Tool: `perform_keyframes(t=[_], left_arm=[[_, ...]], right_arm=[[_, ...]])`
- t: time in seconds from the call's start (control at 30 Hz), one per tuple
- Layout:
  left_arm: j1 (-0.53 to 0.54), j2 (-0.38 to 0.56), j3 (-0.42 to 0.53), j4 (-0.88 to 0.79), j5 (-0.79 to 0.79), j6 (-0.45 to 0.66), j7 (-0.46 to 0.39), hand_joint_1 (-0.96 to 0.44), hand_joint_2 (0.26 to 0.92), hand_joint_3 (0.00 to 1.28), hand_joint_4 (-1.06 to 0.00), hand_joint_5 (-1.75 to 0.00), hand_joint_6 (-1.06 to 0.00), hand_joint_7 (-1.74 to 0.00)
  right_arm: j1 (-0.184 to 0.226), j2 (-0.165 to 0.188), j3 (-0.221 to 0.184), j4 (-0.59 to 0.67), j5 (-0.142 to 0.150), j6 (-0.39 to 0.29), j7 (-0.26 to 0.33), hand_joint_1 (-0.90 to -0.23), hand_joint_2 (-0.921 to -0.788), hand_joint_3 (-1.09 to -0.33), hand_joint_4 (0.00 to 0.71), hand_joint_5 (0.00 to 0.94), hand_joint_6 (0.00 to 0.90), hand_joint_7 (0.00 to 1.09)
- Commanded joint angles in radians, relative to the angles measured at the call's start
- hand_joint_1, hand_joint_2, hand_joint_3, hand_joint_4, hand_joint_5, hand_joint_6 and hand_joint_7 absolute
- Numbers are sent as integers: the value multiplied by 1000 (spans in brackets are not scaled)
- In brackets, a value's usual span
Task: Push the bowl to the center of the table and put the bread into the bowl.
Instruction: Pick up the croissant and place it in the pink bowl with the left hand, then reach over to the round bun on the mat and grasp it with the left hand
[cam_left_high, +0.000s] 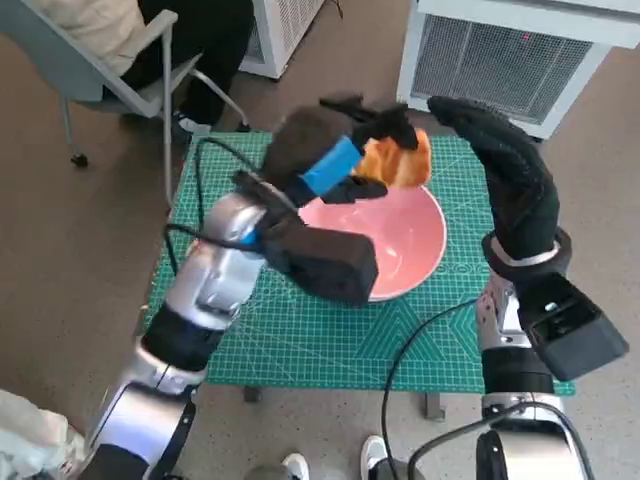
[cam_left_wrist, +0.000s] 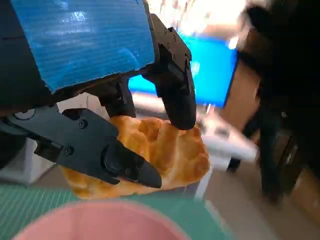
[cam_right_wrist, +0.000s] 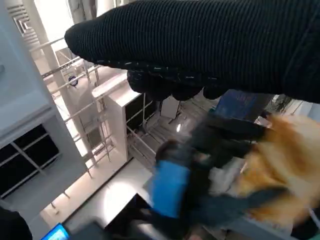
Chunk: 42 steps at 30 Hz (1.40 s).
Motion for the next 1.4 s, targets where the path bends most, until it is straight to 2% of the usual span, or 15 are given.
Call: perform_keyframes(t=[0.03, 0.1, 0.17, 0.2, 0.23, 0.3, 0.33, 0.47, 0.6, 0.9, 1.13, 1.4], left_arm=[[-53, -5, -22, 119, -20, -55, -32, 0, 920, 95, -687, -1134, -562, -1267], [-64, -4, -26, 165, -37, -80, -65, -1, 920, 138, -639, -1201, -513, -1296], [-79, 2, -31, 213, -66, -108, -129, -1, 921, 237, -485, -1324, -442, -1404], [-87, 5, -32, 236, -81, -121, -162, -69, 891, 235, -356, -1019, -329, -1161], [-97, 10, -31, 257, -102, -129, -212, -112, 892, 194, -326, -723, -292, -936], [-112, 16, -26, 289, -136, -136, -291, -177, 906, 130, -271, -395, -242, -683], [-119, 17, -23, 302, -150, -137, -322, -227, 912, 106, -228, -258, -207, -576], [-127, 33, -12, 302, -192, -112, -426, -350, 919, 76, -125, -54, -120, -397], [-108, 50, -12, 250, -181, -94, -426, -409, 920, 77, -63, -14, -73, -337], [-35, 133, 34, 138, -208, -190, -387, -479, 921, 83, -3, 0, -12, -276], [52, 231, 120, -23, -280, -223, -413, -436, 921, 52, 1, 1, -82, -125], [218, 372, 271, -238, -365, -242, -412, -362, 921, 32, -35, -8, -169, -94]], right_arm=[[25, -17, -5, -5, -14, -1, -6, -553, -921, -740, 277, 0, 200, 249], [26, -18, -4, -5, -17, -3, -9, -552, -921, -741, 277, 0, 200, 249], [26, -20, -5, -3, -19, -5, -12, -553, -921, -744, 277, 0, 199, 250], [25, -21, -5, -1, -21, -6, -14, -553, -921, -746, 277, 0, 199, 251], [25, -21, -5, -1, -24, -7, -17, -554, -921, -747, 277, 0, 199, 251], [27, -22, -4, -3, -28, -8, -23, -554, -921, -748, 277, 0, 199, 252], [27, -22, -4, -5, -29, -8, -24, -554, -921, -748, 277, 0, 199, 252], [28, -24, -4, -4, -27, -8, -25, -556, -921, -748, 277, 0, 198, 253], [27, -22, -5, -5, -30, -7, -29, -559, -921, -746, 277, 0, 198, 254], [28, -18, 1, -10, -24, 1, -25, -556, -921, -745, 278, 0, 197, 256], [32, -14, 4, -22, -23, 6, -27, -549, -921, -745, 278, 0, 196, 257], [36, -12, 7, -31, -7, 9, -18, -546, -921, -746, 279, 1, 196, 258]])
